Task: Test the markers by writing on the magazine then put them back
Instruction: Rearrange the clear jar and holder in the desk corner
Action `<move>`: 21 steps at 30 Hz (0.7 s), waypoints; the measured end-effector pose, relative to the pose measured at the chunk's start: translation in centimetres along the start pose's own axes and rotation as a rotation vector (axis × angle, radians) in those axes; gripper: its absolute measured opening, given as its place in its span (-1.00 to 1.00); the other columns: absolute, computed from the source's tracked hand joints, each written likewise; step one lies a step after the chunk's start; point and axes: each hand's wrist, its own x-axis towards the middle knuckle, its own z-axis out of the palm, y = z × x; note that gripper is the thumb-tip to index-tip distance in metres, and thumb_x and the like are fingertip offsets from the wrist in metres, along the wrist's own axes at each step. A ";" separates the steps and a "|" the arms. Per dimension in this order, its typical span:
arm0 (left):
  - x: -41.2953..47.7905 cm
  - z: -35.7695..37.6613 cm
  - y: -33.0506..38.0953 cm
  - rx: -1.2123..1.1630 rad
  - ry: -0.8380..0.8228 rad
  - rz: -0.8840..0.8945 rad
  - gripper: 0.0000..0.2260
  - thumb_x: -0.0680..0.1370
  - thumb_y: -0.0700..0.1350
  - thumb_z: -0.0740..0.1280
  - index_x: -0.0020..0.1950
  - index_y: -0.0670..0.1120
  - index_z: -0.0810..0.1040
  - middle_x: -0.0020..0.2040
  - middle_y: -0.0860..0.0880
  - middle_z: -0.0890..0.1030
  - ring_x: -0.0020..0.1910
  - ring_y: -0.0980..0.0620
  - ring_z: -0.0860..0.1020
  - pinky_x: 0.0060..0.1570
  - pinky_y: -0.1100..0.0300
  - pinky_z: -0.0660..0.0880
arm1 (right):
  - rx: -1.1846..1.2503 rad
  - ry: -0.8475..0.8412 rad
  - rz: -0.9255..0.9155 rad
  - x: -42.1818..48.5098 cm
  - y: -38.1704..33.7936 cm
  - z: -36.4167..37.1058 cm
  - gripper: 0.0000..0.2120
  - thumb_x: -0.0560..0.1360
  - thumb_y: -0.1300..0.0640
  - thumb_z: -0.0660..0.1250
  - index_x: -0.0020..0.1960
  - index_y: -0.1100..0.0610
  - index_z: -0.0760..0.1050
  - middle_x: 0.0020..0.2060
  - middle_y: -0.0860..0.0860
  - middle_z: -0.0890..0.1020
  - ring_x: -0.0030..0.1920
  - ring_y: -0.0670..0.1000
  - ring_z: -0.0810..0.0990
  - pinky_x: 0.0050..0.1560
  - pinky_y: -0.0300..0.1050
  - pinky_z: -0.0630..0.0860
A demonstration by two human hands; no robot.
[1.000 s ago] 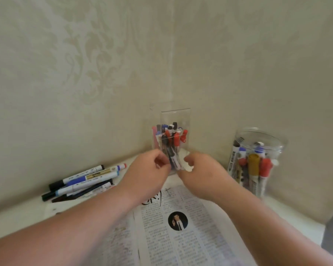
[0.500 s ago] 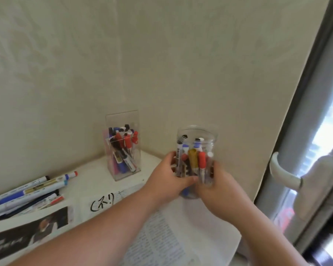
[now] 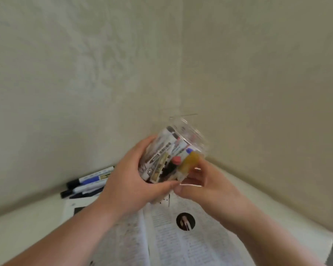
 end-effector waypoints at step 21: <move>-0.9 -1.6 -7.8 -0.281 -0.035 -0.140 -0.36 0.35 0.48 0.33 0.40 0.39 0.34 0.30 0.33 0.49 0.28 0.31 0.50 0.21 0.22 0.52 | 0.049 0.204 -0.030 3.9 1.4 -1.5 -0.37 0.15 -0.31 0.56 0.20 -0.32 0.52 0.07 0.12 0.62 -0.07 0.14 0.74 -0.07 0.31 0.67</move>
